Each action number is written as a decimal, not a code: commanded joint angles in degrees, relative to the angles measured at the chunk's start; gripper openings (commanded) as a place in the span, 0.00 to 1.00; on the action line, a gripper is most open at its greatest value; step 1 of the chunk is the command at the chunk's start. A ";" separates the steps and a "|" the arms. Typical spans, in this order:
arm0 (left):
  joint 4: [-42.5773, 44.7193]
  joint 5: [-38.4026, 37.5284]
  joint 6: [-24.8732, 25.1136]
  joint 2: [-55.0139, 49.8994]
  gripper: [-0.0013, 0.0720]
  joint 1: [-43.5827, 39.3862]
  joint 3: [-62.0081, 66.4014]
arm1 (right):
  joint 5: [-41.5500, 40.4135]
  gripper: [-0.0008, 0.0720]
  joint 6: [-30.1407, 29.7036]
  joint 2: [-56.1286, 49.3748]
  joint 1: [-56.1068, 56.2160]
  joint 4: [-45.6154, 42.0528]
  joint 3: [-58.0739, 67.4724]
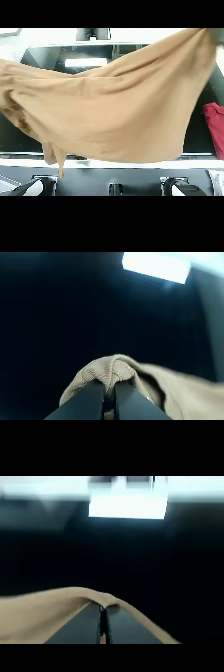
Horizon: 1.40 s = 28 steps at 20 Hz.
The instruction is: Fold the clothes and pants, and hang the long-sleeved shirts on hangers.
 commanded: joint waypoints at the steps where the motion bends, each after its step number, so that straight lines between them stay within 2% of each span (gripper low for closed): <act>1: 0.39 3.15 6.64 -10.40 0.04 -2.32 -10.62 | 4.04 0.05 0.50 -13.55 0.04 1.55 -1.01; 4: 0.31 11.26 8.66 -22.18 0.04 -3.82 -20.46 | 6.01 0.05 1.01 -27.08 0.04 1.46 -2.47; 6: 0.09 14.64 9.81 -30.60 0.04 -4.57 -21.86 | 4.55 0.05 0.92 -35.45 0.04 1.51 -2.62; 10: -5.95 21.44 13.40 -42.03 0.04 -5.55 -21.62 | -4.44 0.05 0.92 -47.36 0.04 3.67 -2.62; 14: -8.92 26.10 13.75 -46.34 0.05 -5.86 -21.62 | -11.56 0.06 0.98 -51.71 0.04 7.41 -2.62; 15: -8.92 26.08 13.77 -46.38 0.09 -5.81 -21.59 | -12.11 0.11 0.96 -51.74 0.02 7.39 -2.62; 16: -8.87 25.53 13.77 -46.23 0.21 -5.57 -21.14 | -11.82 0.21 0.96 -51.49 -0.11 7.34 -2.51; 18: -8.90 21.88 13.73 -45.88 0.58 -4.33 -18.27 | -8.68 0.56 -0.20 -49.99 -1.36 6.62 -2.49; 19: -8.90 19.21 13.70 -45.35 0.64 -3.28 -16.28 | -6.08 0.69 -2.21 -49.00 -2.25 6.21 -2.49; 21: -8.63 14.36 13.14 -43.21 0.64 -0.68 -13.20 | 0.98 0.69 -8.20 -46.71 -5.53 5.38 -2.51; 25: -1.62 7.91 8.87 -35.41 0.68 5.18 -12.52 | 16.17 0.66 -12.59 -45.05 -14.23 4.26 -3.41; 26: 0.17 6.36 8.44 -33.81 0.68 6.23 -12.76 | 17.64 0.60 -12.28 -44.68 -16.39 7.48 -5.68; 28: 1.73 4.20 8.13 -30.03 0.68 7.85 -15.98 | 19.32 0.58 -13.94 -41.68 -19.45 12.48 -15.67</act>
